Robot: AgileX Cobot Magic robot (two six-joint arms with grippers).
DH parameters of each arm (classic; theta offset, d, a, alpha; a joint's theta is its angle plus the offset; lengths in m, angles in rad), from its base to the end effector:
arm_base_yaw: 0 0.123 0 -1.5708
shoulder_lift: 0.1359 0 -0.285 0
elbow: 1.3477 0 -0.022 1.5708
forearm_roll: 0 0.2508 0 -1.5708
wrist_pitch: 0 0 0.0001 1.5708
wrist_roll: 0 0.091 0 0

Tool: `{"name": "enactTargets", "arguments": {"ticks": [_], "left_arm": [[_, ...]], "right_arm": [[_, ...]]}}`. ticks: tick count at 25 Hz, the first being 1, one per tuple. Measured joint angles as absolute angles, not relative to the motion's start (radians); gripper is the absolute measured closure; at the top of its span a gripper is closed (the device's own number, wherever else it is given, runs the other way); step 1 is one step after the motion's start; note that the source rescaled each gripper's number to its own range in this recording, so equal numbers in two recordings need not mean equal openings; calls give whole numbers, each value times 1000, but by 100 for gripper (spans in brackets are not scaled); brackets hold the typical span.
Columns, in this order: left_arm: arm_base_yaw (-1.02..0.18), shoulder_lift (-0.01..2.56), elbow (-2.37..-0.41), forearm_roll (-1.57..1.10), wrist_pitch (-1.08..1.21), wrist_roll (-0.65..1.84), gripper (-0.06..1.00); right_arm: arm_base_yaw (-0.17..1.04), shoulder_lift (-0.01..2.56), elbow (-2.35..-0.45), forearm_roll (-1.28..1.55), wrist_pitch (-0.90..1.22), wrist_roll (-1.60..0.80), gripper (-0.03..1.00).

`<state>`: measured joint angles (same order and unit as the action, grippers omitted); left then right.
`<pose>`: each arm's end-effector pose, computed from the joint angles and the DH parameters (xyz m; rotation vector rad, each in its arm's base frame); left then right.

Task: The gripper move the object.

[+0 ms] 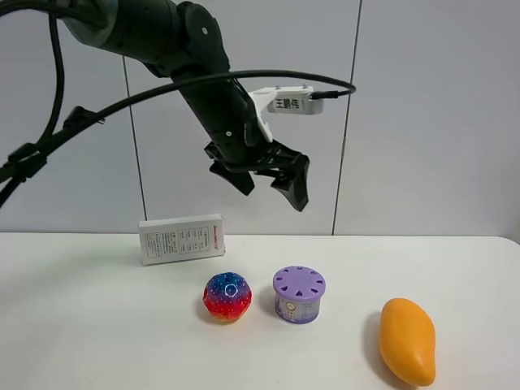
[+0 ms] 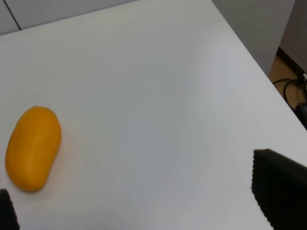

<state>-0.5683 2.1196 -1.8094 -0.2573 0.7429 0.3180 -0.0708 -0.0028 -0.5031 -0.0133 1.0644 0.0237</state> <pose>0.3976 -0.2725 0.2368 0.9329 2.3681 -0.3943 -0.0058 -0.0006 0.2778 0.0972 2.0400 -0.0454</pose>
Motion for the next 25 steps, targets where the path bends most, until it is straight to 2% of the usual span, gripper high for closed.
{"name": "enactTargets", "arguments": {"ticks": [6,11,25], "left_arm": [[-461,2101,-1788,-232,829,318,-5],[-391,2058,-1683,-209,857,317,-5],[-123,1586,-1110,-160,689,317,-5]], "right_arm": [[-71,-3,-503,-13,1064,24,-3],[-71,-3,-503,-13,1064,24,-3],[-71,-3,-503,-13,1064,24,-3]]}}
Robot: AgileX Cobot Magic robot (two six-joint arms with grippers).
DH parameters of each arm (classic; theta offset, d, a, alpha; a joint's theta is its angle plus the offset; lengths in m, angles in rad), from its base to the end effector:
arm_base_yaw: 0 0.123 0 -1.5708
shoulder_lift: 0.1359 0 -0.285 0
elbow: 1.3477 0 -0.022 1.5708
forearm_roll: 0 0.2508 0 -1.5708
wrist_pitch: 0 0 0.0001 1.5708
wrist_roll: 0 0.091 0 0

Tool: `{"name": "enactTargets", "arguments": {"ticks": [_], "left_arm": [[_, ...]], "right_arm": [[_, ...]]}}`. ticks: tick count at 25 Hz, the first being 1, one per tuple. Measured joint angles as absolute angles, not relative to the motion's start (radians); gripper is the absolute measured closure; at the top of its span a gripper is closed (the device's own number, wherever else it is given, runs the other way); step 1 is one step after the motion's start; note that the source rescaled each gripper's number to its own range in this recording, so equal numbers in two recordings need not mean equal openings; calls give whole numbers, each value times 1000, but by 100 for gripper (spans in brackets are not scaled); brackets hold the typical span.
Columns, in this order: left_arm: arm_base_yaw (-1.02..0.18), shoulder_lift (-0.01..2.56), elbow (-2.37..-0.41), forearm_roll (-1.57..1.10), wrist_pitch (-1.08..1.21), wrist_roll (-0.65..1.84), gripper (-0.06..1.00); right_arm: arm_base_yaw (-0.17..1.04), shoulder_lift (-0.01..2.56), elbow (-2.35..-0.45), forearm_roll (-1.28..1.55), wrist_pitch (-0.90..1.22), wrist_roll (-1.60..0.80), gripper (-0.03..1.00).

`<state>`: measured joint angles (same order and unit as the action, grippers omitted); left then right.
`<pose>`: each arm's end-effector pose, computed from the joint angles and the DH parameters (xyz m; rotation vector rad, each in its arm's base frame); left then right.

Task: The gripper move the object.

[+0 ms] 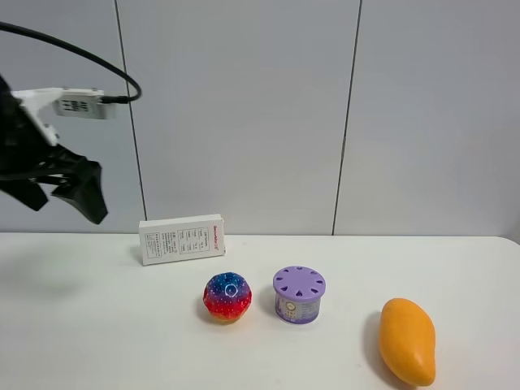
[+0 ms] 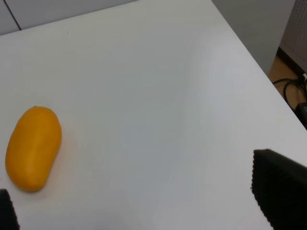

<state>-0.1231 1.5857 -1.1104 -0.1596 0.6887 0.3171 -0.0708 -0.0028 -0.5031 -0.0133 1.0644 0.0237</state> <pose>0.3230 -0.0492 0.2507 0.4492 2.5979 -0.1097 -0.0058 -0.0006 0.2778 0.0972 2.0400 -0.0454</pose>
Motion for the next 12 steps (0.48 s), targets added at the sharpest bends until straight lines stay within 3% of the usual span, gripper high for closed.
{"name": "enactTargets", "arguments": {"ticks": [12], "left_arm": [[207,993,-730,-109,679,318,-5]], "right_arm": [[-71,-3,-503,-13,1064,24,-3]]}}
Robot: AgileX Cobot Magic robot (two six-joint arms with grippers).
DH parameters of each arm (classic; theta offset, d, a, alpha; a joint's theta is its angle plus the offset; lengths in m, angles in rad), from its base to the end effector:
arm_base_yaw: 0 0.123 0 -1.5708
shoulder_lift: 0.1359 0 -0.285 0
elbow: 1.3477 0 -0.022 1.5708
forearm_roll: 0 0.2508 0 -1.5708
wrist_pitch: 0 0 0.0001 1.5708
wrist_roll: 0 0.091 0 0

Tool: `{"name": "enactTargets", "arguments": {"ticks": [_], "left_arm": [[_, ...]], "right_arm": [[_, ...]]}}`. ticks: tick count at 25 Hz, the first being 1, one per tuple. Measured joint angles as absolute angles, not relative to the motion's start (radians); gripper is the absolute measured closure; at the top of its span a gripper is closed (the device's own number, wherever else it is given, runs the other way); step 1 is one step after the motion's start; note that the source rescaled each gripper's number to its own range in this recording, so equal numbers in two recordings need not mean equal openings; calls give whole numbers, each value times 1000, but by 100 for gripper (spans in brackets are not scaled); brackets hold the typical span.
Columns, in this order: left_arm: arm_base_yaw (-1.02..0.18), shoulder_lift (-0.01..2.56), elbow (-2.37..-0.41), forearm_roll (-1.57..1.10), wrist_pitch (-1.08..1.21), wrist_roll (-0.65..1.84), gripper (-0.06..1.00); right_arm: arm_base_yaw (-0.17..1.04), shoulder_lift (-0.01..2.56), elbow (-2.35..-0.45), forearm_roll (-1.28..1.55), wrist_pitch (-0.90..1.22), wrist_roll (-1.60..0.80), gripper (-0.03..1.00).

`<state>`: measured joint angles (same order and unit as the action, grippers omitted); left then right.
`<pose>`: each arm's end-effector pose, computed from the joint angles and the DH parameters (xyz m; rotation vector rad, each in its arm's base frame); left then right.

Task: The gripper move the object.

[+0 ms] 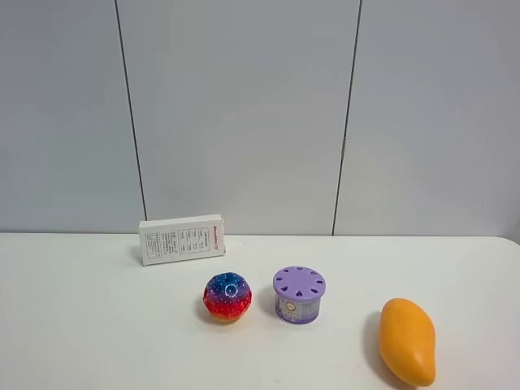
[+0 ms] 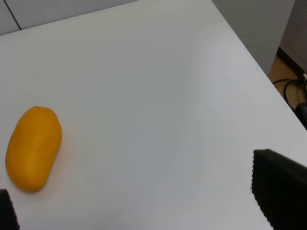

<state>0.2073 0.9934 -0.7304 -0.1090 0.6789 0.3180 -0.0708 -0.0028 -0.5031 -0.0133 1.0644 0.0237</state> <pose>0.1860 0.0328 0.2901 0.0623 2.4226 0.1180 -0.0058 -0.0006 0.2778 0.0972 2.0400 -0.0454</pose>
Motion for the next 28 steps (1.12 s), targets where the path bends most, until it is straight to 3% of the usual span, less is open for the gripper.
{"name": "enactTargets", "arguments": {"ticks": [15,28], "left_arm": [[235,359,-545,-142,887,219,-5],[235,174,-528,-171,949,191,-5]], "right_arm": [[-71,-3,-503,-13,1064,24,-3],[-71,-3,-503,-13,1064,24,-3]]}}
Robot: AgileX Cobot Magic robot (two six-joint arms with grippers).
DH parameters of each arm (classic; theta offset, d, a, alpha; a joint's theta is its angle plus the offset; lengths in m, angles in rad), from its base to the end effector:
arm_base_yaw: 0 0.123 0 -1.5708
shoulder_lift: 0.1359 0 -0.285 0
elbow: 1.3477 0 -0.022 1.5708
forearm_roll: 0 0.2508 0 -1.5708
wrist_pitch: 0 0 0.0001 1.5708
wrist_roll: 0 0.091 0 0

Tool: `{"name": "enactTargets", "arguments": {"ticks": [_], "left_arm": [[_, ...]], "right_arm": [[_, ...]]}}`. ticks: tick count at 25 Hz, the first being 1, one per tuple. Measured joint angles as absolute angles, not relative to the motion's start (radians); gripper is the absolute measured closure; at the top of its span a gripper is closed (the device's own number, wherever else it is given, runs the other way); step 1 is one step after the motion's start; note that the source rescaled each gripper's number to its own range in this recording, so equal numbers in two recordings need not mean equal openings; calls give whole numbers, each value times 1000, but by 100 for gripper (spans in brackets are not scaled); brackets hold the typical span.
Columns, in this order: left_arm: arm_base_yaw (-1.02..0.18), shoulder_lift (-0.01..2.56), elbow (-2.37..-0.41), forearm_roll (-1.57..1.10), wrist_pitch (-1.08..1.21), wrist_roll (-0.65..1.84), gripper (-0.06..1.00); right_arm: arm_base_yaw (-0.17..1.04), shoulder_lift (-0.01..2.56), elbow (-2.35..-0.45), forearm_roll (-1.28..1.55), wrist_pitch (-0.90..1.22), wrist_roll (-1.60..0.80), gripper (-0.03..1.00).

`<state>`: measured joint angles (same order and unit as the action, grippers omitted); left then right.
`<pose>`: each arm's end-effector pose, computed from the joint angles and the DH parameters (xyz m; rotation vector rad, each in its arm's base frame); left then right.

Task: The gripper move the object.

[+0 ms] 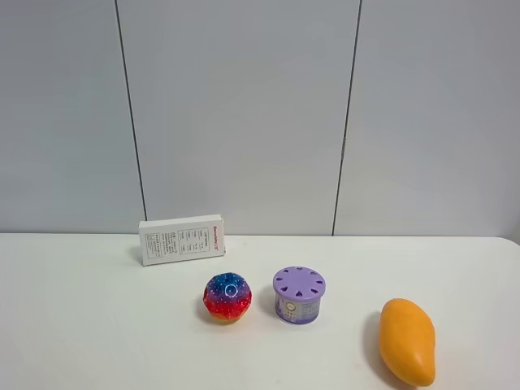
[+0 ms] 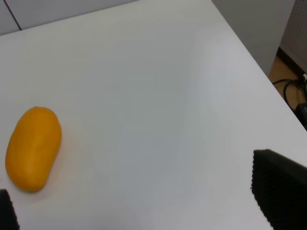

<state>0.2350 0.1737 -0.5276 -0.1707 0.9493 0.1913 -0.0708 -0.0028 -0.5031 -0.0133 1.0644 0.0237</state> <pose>0.0272 -0.0064 0.2934 -0.0636 2.0663 0.0573 -0.0058 -0.0006 0.2778 0.0972 2.0400 -0.0454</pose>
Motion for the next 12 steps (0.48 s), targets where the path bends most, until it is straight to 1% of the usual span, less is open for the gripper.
{"name": "enactTargets", "arguments": {"ticks": [5,12], "left_arm": [[235,152,-531,-178,1075,141,-5],[235,127,-524,-121,1081,71,-5]], "right_arm": [[-71,-3,-503,-13,1064,24,-3],[-71,-3,-503,-13,1064,24,-3]]}}
